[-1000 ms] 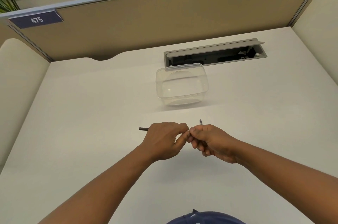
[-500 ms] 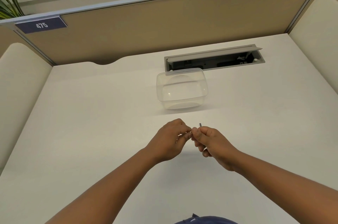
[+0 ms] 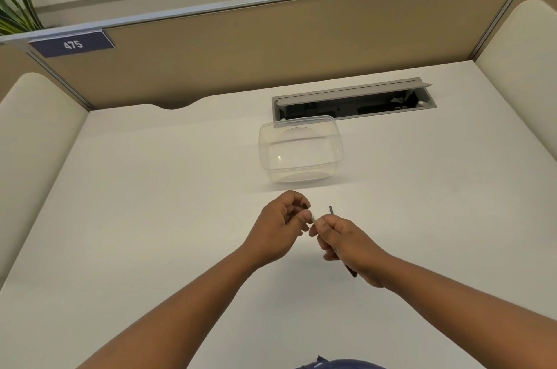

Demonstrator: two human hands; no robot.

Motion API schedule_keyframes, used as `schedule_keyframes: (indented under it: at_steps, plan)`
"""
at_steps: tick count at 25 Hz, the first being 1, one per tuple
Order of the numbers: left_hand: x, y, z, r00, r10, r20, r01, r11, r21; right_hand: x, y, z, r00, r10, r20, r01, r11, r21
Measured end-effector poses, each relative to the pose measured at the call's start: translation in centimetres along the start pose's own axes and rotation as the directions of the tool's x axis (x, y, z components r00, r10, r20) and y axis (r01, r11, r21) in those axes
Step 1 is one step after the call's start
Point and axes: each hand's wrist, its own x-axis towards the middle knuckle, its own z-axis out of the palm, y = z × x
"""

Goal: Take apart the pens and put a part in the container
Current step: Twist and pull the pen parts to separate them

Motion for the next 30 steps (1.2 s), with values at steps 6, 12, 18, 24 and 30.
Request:
schedule_keyframes:
  at_steps: [6, 12, 18, 24, 30]
  plan:
    - [-0.3, -1.0, -1.3, 0.977, 0.130, 0.170, -0.199, 0.839, 0.506, 0.3, 0.0, -1.2, 0.998, -0.005, 0.055, 0.017, 0.974, -0.225]
    - [-0.8, -2.0, -0.9, 0.960, 0.204, 0.190, -0.274, 0.814, 0.512, 0.3, -1.3, -2.4, 0.987, 0.056, 0.150, -0.004, 0.945, -0.326]
    - [-0.9, -1.8, 0.4, 0.984, -0.150, 0.097, 0.138, 0.983, 0.124, 0.2, 0.0, -1.7, 0.922, -0.382, 0.058, 0.178, 0.287, -0.941]
    - [-1.2, -1.7, 0.9, 0.971, -0.221, 0.092, 0.208, 0.969, 0.133, 0.1, 0.7, -2.2, 0.882, -0.459, 0.107, 0.211, 0.181, -0.961]
    - [-1.4, -2.3, 0.0, 0.924, 0.359, 0.129, -0.368, 0.752, 0.547, 0.3, -1.2, -3.3, 0.928, 0.204, 0.312, -0.174, 0.977, -0.123]
